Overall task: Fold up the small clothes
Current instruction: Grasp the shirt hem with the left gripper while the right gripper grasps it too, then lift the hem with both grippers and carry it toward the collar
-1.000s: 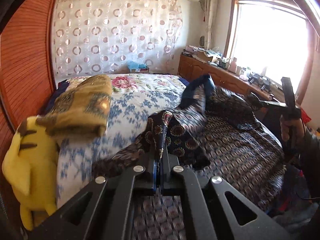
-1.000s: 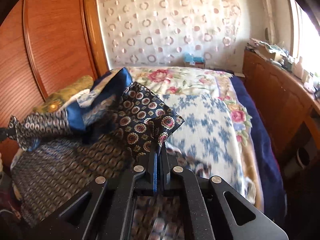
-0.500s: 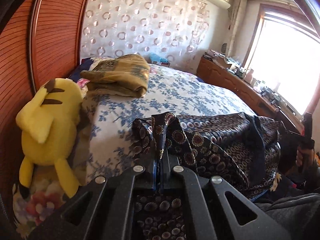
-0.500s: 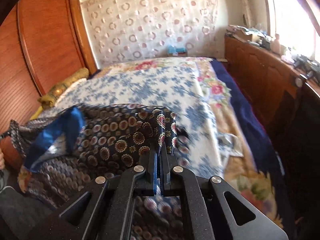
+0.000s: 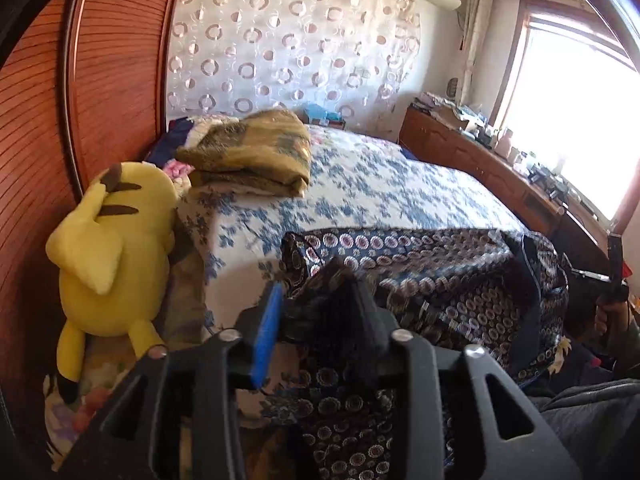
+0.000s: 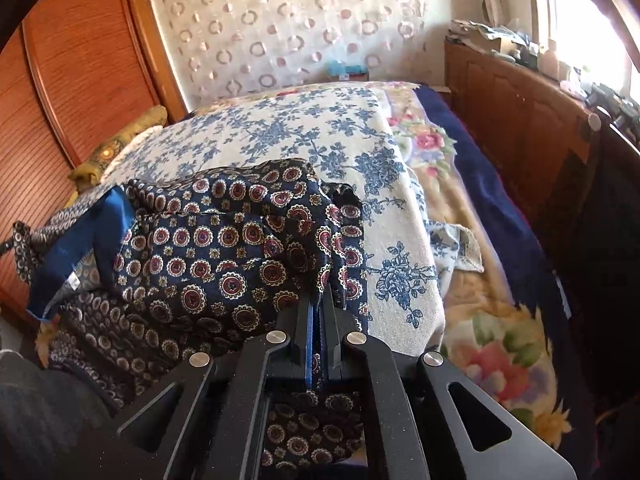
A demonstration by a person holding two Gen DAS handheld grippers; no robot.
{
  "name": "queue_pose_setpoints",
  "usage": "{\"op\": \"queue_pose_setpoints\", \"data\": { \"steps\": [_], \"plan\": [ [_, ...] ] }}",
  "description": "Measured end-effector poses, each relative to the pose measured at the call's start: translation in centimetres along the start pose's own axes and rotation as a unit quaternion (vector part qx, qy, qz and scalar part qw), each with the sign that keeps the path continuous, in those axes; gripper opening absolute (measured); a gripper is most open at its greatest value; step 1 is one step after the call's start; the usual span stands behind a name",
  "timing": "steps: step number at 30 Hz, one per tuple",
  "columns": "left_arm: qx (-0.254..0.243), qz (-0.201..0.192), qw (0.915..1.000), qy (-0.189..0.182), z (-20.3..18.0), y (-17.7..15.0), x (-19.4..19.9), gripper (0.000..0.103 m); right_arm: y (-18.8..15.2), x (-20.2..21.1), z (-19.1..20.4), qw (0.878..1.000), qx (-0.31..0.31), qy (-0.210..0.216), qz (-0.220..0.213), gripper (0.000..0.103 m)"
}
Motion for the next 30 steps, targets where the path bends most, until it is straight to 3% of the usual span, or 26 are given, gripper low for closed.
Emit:
{"op": "queue_pose_setpoints", "data": {
  "steps": [4,6,8,13,21,30],
  "plan": [
    [-0.003,-0.009,0.9999,0.008,0.3,1.1,0.1,0.042,0.4,1.1,-0.1,1.000,0.005,-0.009,-0.014,0.006],
    [-0.011,-0.011,0.9998,0.011,0.1,1.7,-0.4,0.044,0.8,1.9,-0.3,0.999,0.007,-0.023,-0.022,0.015],
    [-0.018,-0.010,0.9998,0.008,-0.2,2.4,-1.0,0.047,1.2,2.5,-0.5,0.999,0.011,-0.031,-0.031,0.030],
    [-0.031,0.007,0.9995,-0.003,-1.2,4.3,-3.6,0.050,3.4,3.8,-1.4,0.996,0.015,-0.058,-0.061,0.050],
    [-0.055,0.052,0.9970,0.017,-2.0,5.8,-8.1,0.050,7.7,-1.3,-1.6,0.998,0.029,-0.033,-0.040,0.055],
    [-0.050,0.110,0.9925,0.018,-1.7,3.4,-11.3,0.050,8.2,-6.7,-0.9,0.999,0.029,-0.015,0.017,0.056]
  ]
}}
Point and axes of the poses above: each gripper's, at about its wrist camera, not at the fingertips, and x roughly against the way its jaws point, z to its left, y to its top, the point moved 4 cm from there along -x, roughly the way its jaws point, and after that the axes turned 11 degrees about y, right-handed, at the moved point
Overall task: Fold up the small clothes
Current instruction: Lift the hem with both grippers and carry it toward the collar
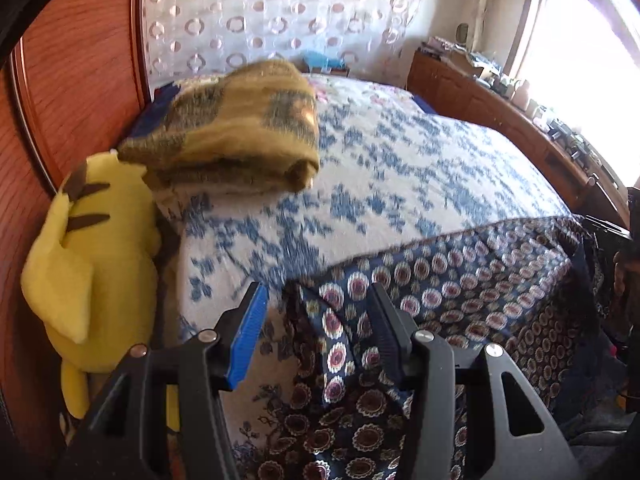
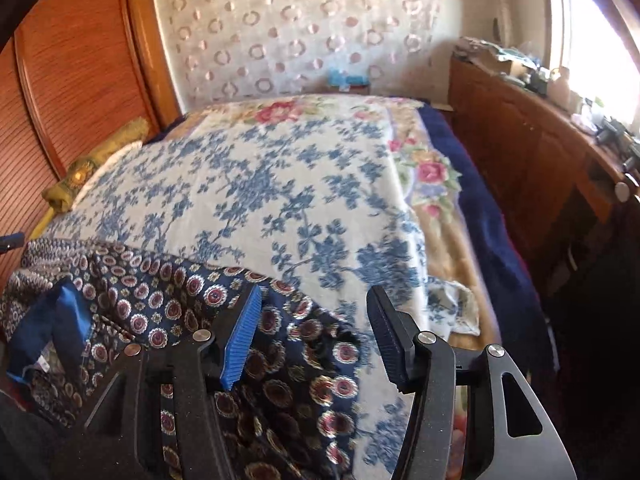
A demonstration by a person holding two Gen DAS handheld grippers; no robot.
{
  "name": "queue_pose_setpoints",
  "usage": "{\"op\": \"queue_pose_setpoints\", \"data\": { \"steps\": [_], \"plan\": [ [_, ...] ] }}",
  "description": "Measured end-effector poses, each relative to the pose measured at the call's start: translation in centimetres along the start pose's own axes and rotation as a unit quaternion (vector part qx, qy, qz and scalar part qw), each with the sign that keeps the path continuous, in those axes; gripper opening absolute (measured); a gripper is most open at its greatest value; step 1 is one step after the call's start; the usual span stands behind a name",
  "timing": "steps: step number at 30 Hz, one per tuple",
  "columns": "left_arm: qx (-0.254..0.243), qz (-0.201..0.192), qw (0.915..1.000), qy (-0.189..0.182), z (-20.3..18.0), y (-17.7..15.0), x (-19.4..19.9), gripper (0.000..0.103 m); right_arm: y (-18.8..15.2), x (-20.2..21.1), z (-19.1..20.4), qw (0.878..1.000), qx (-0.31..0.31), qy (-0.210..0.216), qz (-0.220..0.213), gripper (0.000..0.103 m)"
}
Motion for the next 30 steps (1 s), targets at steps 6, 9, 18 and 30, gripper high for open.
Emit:
{"op": "queue_pose_setpoints", "data": {
  "steps": [6,9,18,30],
  "plan": [
    [0.002,0.015,0.9999,0.000,-0.2,-1.2,-1.0,0.050,-1.5,-2.5,-0.6,0.998,-0.001,-0.015,0.064,0.057],
    [-0.004,0.012,0.9999,0.000,-0.3,-1.1,-1.1,0.050,-1.6,-2.5,-0.7,0.998,-0.001,-0.014,0.065,0.057],
    [-0.043,0.022,0.9988,-0.002,-1.9,-1.1,-1.9,0.005,-1.9,-2.9,2.0,0.996,0.046,0.014,0.079,0.020],
    [-0.027,-0.120,0.9921,-0.024,-2.6,2.4,7.9,0.000,1.3,4.0,4.6,0.998,0.050,0.042,-0.016,0.006]
  ]
}}
Point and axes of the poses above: each gripper's, at about its wrist camera, not at the fingertips, and x roughly against the way its jaws point, z to its left, y to its top, the point moved 4 cm from there along -x, roughly the way its jaws point, and after that the axes turned 11 degrees about y, right-handed, at the moved point
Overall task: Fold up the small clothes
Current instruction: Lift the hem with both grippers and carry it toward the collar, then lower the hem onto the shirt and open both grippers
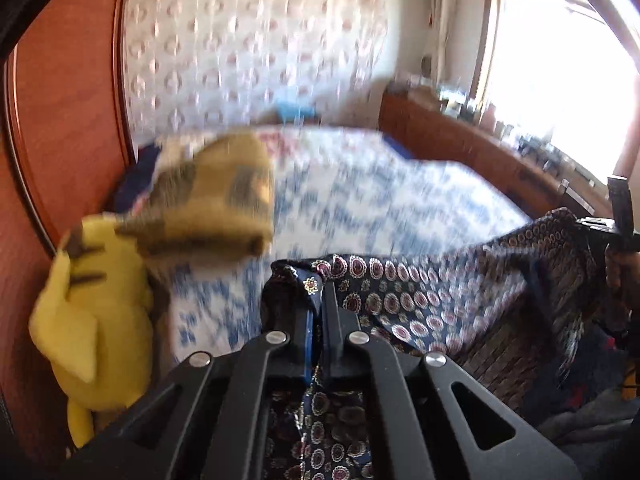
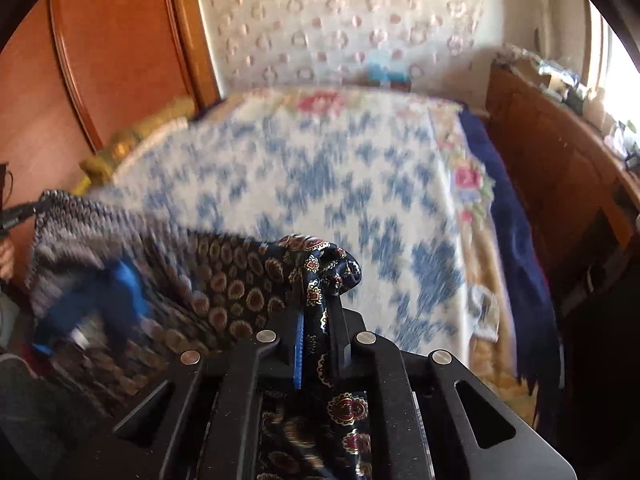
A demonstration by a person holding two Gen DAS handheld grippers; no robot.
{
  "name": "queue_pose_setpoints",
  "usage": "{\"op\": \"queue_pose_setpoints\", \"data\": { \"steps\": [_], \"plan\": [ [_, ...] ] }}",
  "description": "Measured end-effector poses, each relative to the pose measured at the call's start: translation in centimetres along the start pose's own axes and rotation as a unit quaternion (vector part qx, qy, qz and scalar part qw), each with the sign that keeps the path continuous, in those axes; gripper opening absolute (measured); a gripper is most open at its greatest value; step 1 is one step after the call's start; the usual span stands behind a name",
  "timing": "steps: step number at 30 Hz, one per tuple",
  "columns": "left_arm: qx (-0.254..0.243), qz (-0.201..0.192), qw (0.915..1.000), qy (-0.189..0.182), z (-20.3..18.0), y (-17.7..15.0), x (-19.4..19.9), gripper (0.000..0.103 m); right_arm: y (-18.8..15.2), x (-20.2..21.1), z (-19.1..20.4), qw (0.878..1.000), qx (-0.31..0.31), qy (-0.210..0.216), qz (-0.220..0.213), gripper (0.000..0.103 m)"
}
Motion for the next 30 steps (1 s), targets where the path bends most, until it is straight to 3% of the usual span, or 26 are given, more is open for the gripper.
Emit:
{"op": "queue_pose_setpoints", "data": {
  "steps": [5,12,15,19,21,22,23,25,28,30],
  "plan": [
    [0.006,-0.065,0.9979,-0.005,0.4,4.8,3.8,0.000,5.1,4.6,2.8,0.998,0.044,0.014,-0.046,0.006],
    [0.012,-0.144,0.9895,0.010,2.3,12.9,6.8,0.000,14.1,10.3,5.1,0.988,0.098,-0.017,-0.122,0.005],
    [0.013,-0.167,0.9853,0.035,3.6,16.9,6.4,0.000,18.6,10.7,4.8,0.984,0.112,-0.044,-0.135,0.005],
    [0.013,-0.178,0.9803,0.084,5.2,19.9,2.8,0.001,23.3,7.3,1.7,0.985,0.093,-0.086,-0.118,0.006],
    [0.014,-0.165,0.9820,0.090,5.9,19.6,-0.6,0.003,23.9,3.4,-0.9,0.992,0.066,-0.073,-0.077,0.009],
    [0.012,-0.139,0.9866,0.085,6.1,19.0,-2.9,0.005,23.6,1.2,-2.2,0.994,0.053,-0.071,-0.056,0.012],
    [0.011,-0.118,0.9896,0.081,6.1,18.5,-4.3,0.007,22.9,-1.0,-3.5,0.995,0.038,-0.080,-0.039,0.023],
    [0.010,-0.062,0.9959,0.065,6.4,16.7,-7.8,0.014,21.4,-4.6,-5.5,0.995,0.018,-0.096,-0.005,0.035],
    [-0.014,-0.023,0.9962,0.083,6.3,13.7,-10.7,0.036,18.1,-9.1,-7.8,0.994,-0.013,-0.104,0.033,0.038],
    [-0.005,0.004,0.9972,0.074,6.3,11.9,-11.8,0.038,16.1,-10.5,-8.1,0.993,-0.015,-0.103,0.049,0.038]
  ]
}}
Point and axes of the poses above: each gripper's, at about its wrist camera, not at the fingertips, and x roughly against the way its jaws point, z to its left, y to its top, the point moved 4 cm from there along -x, roughly the way its jaws point, and after that the axes turned 11 degrees about y, right-handed, at the moved point
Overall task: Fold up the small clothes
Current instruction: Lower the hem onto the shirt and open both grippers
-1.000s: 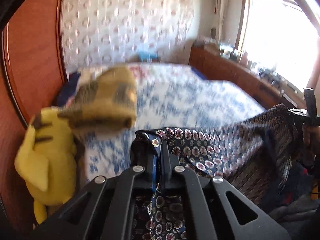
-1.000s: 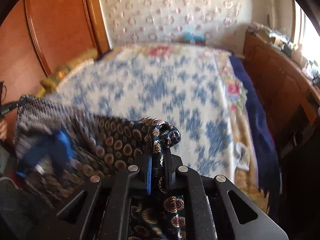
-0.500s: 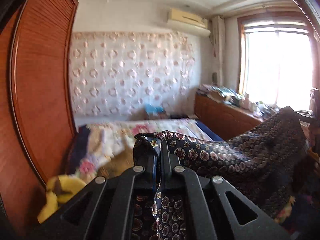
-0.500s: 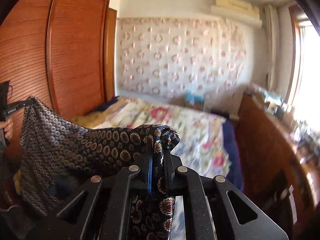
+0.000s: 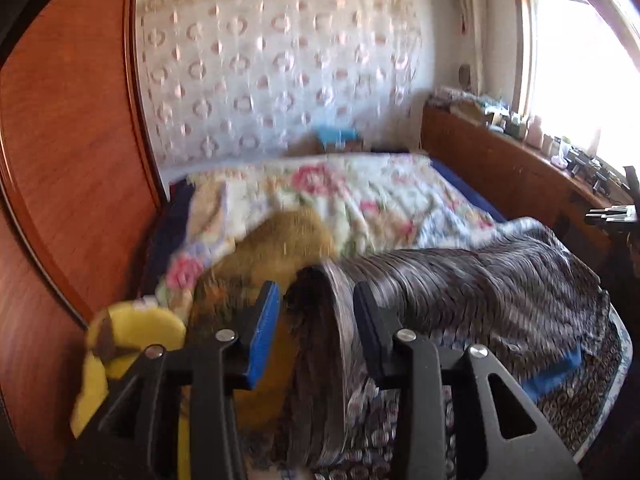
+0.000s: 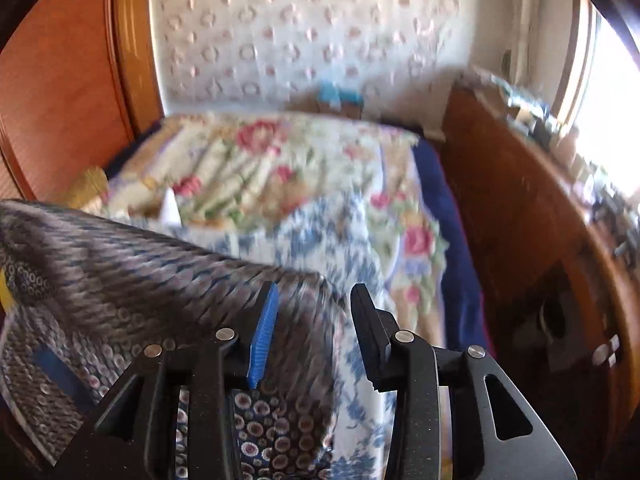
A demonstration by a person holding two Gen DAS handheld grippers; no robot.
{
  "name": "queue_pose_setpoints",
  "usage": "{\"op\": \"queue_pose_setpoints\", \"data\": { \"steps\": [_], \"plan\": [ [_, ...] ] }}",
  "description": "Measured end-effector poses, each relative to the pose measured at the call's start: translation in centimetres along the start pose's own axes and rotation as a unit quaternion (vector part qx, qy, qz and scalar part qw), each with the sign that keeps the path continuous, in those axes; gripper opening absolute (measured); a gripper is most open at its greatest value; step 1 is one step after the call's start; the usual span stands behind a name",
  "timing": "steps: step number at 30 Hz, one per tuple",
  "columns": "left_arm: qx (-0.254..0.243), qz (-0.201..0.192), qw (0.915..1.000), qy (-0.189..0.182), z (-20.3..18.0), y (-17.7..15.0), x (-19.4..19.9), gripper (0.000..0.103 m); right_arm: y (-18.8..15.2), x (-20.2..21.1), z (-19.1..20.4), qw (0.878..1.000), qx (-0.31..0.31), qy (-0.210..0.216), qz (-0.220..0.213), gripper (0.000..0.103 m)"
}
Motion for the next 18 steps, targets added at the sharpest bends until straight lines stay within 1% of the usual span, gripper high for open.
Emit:
{"op": "queue_pose_setpoints", "data": {
  "steps": [1,4,7,8,10,12,14,17,18],
  "plan": [
    [0.005,0.010,0.9999,-0.009,-0.1,-0.7,-0.2,0.039,-0.7,-0.4,0.0,1.000,0.002,0.001,0.004,0.038],
    [0.010,0.021,0.9995,-0.020,-1.1,-2.3,-0.5,0.040,-3.1,-0.8,1.0,1.000,0.010,0.013,0.007,0.038],
    [0.009,0.018,0.9993,-0.031,-2.4,-4.1,0.7,0.042,-5.3,-0.6,2.0,0.999,0.015,0.028,0.005,0.038],
    [0.011,0.013,0.9990,-0.041,-2.8,-4.5,1.2,0.043,-6.2,-0.5,2.4,0.999,0.016,0.034,0.004,0.038],
    [0.015,0.005,0.9988,-0.047,-3.3,-5.4,1.8,0.046,-7.5,-0.3,3.5,0.999,0.021,0.042,0.006,0.039],
    [0.020,0.009,0.9980,-0.058,-3.9,-6.7,2.2,0.048,-9.5,-0.4,4.2,0.998,0.021,0.061,0.006,0.041],
    [0.020,0.015,0.9975,-0.067,-4.5,-8.0,2.4,0.051,-11.1,-0.2,4.9,0.997,0.017,0.070,0.011,0.044],
    [0.018,0.022,0.9970,-0.072,-5.2,-9.3,2.6,0.053,-13.2,0.0,5.1,0.997,0.011,0.074,0.017,0.044],
    [0.016,0.026,0.9969,-0.072,-5.5,-9.6,2.6,0.053,-13.4,0.1,5.0,0.997,0.008,0.073,0.018,0.044]
  ]
}}
Point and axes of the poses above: each gripper's, at about its wrist camera, not at the fingertips, and x roughly against the way its jaws point, z to its left, y to its top, the point moved 4 cm from there along -x, roughly the way its jaws point, and after that the axes turned 11 degrees about y, right-handed, at the moved point
